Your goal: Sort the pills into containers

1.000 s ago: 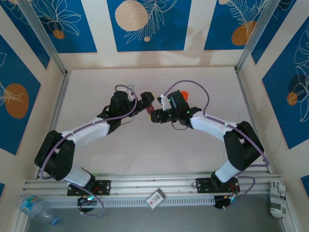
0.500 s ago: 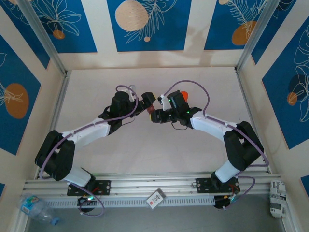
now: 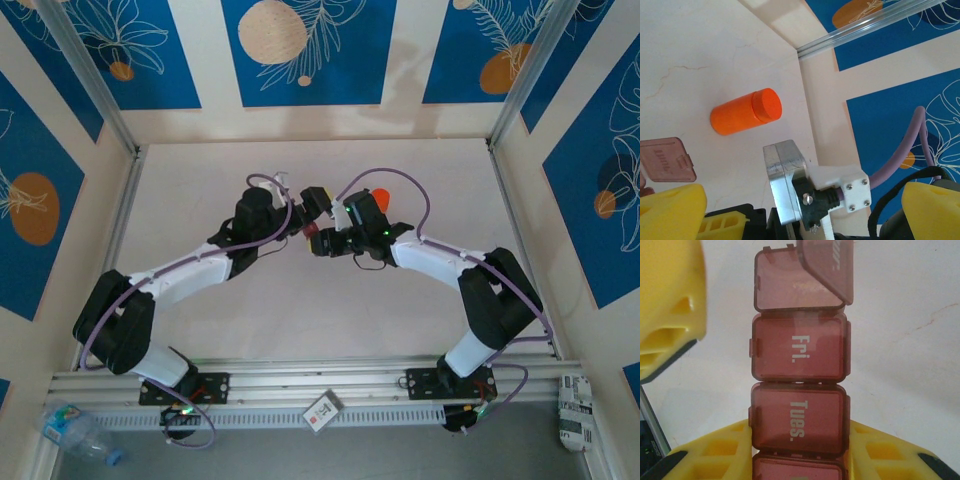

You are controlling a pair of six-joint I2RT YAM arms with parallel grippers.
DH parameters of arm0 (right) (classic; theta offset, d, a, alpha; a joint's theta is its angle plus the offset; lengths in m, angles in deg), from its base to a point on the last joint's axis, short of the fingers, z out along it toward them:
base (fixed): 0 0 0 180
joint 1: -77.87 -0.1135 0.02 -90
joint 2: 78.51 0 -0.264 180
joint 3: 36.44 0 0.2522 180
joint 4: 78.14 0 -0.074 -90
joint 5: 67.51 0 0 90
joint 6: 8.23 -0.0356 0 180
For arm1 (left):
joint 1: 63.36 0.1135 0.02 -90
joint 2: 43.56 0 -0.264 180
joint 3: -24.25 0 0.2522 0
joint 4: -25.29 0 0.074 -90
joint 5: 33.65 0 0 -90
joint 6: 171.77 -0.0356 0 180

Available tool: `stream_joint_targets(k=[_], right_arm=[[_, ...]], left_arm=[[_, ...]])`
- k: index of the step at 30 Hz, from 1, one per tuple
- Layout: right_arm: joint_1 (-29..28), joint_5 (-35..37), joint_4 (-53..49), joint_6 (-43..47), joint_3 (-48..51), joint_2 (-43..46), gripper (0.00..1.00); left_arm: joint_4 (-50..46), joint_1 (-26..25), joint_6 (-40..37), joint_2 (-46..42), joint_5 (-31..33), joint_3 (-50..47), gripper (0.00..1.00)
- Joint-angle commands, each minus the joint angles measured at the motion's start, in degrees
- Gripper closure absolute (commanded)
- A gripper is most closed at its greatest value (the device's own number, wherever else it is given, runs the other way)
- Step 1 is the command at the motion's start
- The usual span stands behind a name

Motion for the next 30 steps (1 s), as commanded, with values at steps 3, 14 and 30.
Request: stream_joint_targets(k=[3, 14, 30], right_arm=[[-0.16, -1.14, 0.66, -0.03, 0.82, -0.30, 0.75], [0.14, 1.23, -5.45, 6.26, -1.25, -4.34, 0.73], [-3.90, 7.74, -11.12, 14.11, -7.22, -12.72, 0.67]], left_arm=[[-1.80, -0.04, -2.50, -3.02, 2.44, 1.99, 0.00], [-8.74, 8.82, -7.85, -6.25, 2.96, -0.92, 0.00], [-12.80, 16.23, -13.30, -6.81, 0.84, -4.98, 0.00]])
